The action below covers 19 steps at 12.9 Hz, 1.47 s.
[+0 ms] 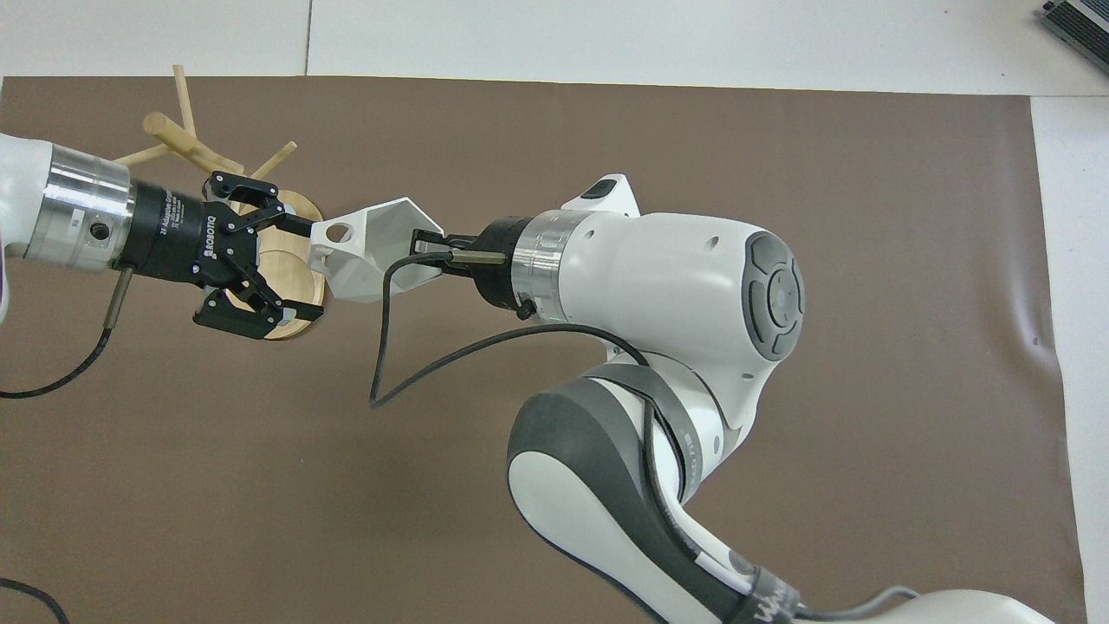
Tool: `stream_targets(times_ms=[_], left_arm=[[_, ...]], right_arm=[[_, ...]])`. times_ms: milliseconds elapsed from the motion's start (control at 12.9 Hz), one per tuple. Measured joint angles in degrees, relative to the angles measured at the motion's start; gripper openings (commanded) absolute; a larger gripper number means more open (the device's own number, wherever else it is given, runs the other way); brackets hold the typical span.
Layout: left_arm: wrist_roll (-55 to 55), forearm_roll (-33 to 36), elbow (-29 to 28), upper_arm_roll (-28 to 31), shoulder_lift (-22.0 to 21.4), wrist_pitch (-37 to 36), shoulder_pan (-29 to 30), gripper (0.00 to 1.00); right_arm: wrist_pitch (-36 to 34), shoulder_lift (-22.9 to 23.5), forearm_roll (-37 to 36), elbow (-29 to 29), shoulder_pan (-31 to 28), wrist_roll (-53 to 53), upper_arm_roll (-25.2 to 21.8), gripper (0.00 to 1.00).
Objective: Hang cup on rack
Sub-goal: 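Carry the cup toward the rack while the left gripper reaches the cup, then close the left gripper on the cup handle beside the right gripper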
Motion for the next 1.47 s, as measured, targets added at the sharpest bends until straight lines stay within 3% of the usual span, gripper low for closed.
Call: stream_targets(times_ms=[620,697,930,1007,1394,1472], left_arm=[[0.06,-0.90,-0.23,-0.17,-0.48,0.12,-2.04,1.00],[0.06,-0.93,-0.24,-0.18,-0.49,0.13,-2.34,0.94],[0.09,-0.93,-0.24,-0.10,-0.50,0.62,-2.53,0.09],[0.12,-0.93,-0.24,0.05,-0.50,1.31,-2.52,0.00],[0.85,-0.93,-0.29,0.26,-0.64,1.52,-2.52,0.00],[0.85,-0.93,-0.29,0.29,-0.71,1.52,-2.52,0.00]], right_arm=[[0.00,0.09,0.00,0.25,0.01,0.00,0.15,0.00],[0.00,0.09,0.00,0.25,0.01,0.00,0.15,0.00],[-0.02,0.10,0.00,0.26,0.03,-0.01,0.22,0.00],[-0.09,0.10,0.00,0.25,0.04,-0.01,0.31,0.00],[-0.12,0.15,-0.02,0.35,0.03,-0.01,0.39,0.00],[-0.12,0.15,-0.02,0.40,0.04,-0.01,0.41,0.11]])
